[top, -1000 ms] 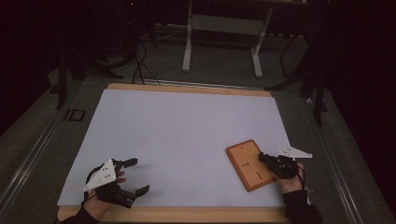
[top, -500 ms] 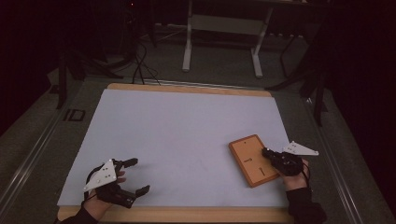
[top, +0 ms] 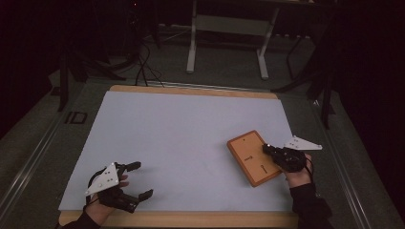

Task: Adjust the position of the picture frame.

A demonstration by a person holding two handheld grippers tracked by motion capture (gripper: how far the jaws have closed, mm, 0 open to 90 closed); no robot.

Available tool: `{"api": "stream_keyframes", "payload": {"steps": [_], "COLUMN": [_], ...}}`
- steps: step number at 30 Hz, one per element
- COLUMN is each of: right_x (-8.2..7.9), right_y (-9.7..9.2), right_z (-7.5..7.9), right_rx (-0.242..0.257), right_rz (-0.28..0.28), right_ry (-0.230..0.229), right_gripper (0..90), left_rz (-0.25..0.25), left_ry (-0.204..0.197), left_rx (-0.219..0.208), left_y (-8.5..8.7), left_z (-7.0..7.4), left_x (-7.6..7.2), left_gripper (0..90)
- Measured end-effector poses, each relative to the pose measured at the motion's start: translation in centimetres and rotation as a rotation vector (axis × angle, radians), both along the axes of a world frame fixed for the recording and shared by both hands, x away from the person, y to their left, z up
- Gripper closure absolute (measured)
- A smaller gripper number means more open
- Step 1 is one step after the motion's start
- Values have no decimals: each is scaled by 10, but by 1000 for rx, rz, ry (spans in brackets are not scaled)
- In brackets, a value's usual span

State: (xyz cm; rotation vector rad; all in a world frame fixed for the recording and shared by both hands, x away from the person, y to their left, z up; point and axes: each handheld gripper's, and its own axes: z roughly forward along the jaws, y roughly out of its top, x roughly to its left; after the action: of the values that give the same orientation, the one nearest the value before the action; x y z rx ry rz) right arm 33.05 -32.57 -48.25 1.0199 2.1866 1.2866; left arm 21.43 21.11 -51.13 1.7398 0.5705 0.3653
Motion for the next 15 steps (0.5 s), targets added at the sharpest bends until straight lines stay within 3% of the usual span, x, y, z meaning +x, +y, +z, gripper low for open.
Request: {"api": "stream_keyframes", "payload": {"steps": [15], "right_x": [23], "right_y": [49], "right_z": [17], "right_rx": [13], "right_rz": [115], "right_ry": [-33], "right_gripper": [849], "left_rz": [-2], "left_ry": [6], "left_rx": [-7], "left_y": [0], "left_z": [0], "left_x": [0], "left_gripper": [8]}}
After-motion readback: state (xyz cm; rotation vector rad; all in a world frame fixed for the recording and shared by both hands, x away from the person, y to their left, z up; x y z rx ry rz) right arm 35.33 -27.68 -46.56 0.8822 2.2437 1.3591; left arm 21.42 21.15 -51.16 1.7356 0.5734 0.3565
